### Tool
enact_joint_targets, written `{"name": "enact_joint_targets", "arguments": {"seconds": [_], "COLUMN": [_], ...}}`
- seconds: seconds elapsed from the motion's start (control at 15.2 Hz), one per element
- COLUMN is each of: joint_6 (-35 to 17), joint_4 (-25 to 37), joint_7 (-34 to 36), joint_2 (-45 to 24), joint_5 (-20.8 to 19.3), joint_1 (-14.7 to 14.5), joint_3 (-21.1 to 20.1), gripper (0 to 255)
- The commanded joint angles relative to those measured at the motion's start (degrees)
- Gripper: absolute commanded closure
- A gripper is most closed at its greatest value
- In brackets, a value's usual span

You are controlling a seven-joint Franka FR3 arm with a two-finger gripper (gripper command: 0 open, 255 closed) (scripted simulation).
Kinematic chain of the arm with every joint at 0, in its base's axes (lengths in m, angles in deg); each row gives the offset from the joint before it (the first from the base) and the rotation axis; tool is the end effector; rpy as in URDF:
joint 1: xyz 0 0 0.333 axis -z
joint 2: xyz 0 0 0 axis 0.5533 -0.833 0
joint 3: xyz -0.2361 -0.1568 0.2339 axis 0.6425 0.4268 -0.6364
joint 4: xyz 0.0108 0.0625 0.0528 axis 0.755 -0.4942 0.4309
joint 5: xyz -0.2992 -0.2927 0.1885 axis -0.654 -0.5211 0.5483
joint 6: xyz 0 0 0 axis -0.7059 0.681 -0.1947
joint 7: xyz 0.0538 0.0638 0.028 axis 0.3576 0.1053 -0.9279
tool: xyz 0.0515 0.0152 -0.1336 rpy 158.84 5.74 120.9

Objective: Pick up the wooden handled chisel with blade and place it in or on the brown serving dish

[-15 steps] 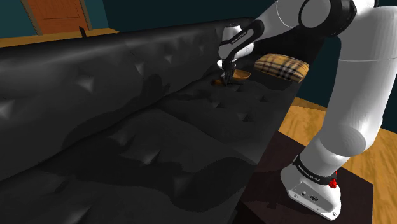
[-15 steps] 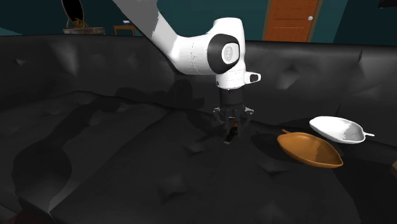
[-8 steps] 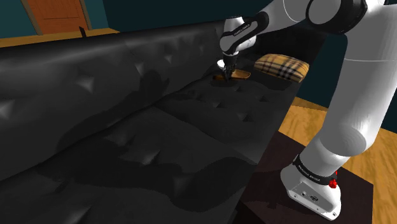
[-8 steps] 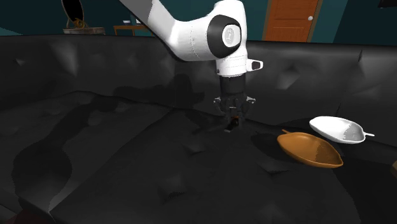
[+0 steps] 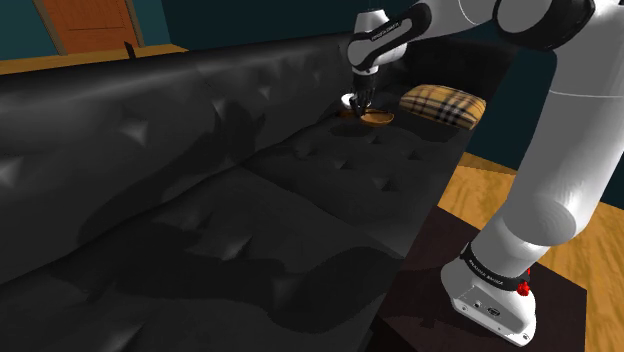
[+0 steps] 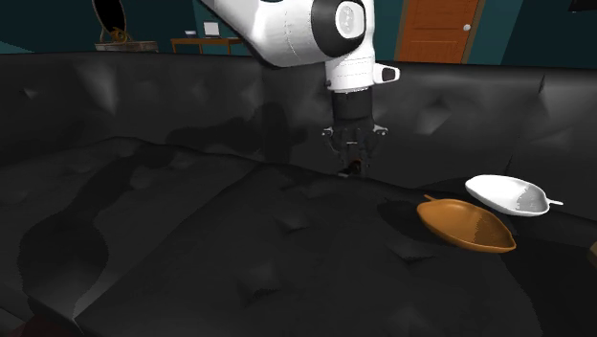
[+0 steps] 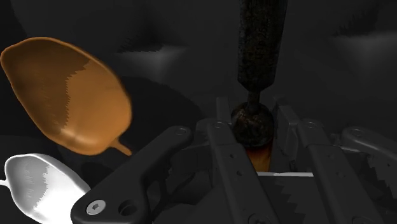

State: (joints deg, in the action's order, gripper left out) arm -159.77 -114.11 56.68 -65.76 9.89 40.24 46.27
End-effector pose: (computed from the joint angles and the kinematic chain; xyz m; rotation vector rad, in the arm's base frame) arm 0.6547 -0.2283 0.3588 2.9738 0.0771 -0.0551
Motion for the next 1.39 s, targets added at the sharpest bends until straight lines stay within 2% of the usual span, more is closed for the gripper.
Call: {"name": "enact_joint_targets", "arguments": {"seconds": [0.0, 0.13, 0.66, 1.06, 1.25, 1.32], "joint_6": [1.39, 2.5, 6.14, 11.97, 17.42, 16.66], "joint_4": [0.89, 1.54, 17.52, 35.42, 49.73, 48.98], "joint_7": [-0.15, -0.27, -10.41, -16.88, -19.73, -19.66], "joint_2": [0.5, 0.98, -10.24, -21.61, -30.08, -30.09], "joint_5": [0.0, -0.03, 3.92, 7.07, 8.69, 8.65], "joint_1": [-0.04, -0.08, 7.09, 13.5, 17.59, 17.55], "joint_3": [0.0, 0.02, 1.85, 2.08, 1.78, 1.72], "gripper": [255, 255, 255, 255, 255, 255]}}
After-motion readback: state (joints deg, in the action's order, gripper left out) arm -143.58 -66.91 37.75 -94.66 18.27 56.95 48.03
